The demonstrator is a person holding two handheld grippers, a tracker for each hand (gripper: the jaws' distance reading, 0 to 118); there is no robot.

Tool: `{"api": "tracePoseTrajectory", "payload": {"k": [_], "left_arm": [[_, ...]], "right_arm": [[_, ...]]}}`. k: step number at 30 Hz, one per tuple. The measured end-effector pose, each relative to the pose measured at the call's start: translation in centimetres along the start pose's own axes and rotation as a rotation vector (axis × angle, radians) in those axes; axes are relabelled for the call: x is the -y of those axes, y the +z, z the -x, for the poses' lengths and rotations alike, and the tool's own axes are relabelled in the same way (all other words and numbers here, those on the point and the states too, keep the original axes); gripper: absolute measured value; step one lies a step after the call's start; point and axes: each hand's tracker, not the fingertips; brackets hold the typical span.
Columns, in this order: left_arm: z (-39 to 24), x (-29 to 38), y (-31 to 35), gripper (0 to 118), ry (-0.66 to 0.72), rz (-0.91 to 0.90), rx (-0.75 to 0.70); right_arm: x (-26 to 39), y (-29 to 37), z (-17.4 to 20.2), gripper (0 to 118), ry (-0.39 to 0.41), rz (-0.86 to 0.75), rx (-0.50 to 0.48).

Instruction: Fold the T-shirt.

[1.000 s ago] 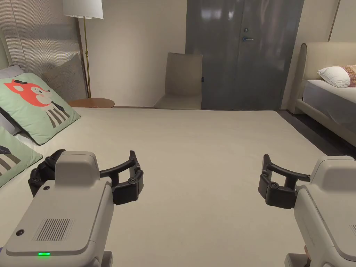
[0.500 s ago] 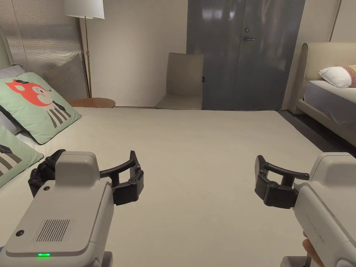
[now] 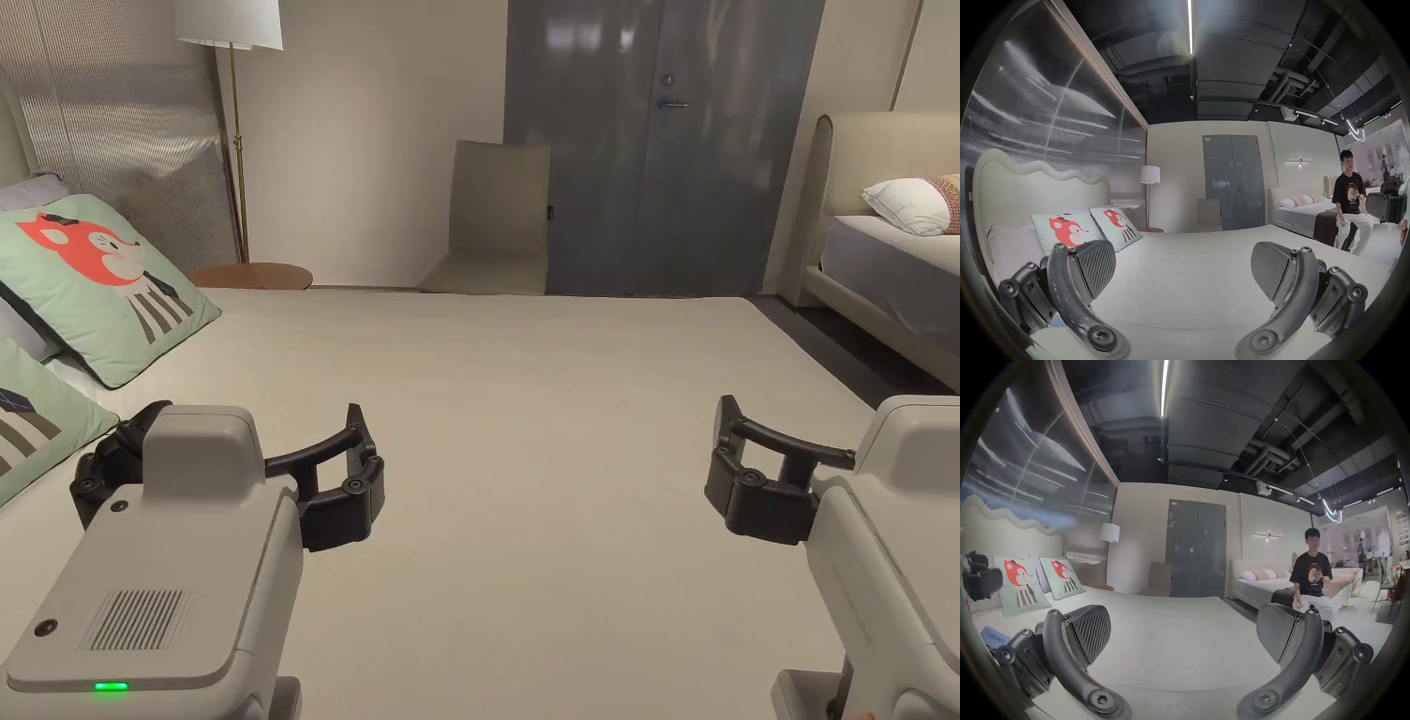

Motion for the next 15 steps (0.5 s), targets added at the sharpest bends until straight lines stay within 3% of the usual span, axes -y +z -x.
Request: {"api": "tracePoseTrajectory", "payload": {"k": [3,6,9,13,15], "left_arm": [[0.08,-0.06,0.03,111,0.006,0.003,-0.002],[0.08,-0.10,0.04,111,-0.001,0.006,0.004],[-0.03,-0.18,0.07,111,-0.014,0.003,0.003],[-0.04,-0.35,0.11,111,-0.007,0.000,0.007],[-0.07,-0.37,0.14,111,-0.010,0.000,0.006]], "right_arm": [[-0.21,0.28,-0.36,118,-0.051,-0.009,-0.028],[-0.30,0.79,-0.40,118,-0.058,-0.046,-0.018],[-0.78,0.71,-0.26,118,-0.063,0.021,0.025],[-0.61,0.42,0.33,118,0.024,0.048,0.118],[-0.47,0.27,0.32,118,0.025,0.064,0.121]]}}
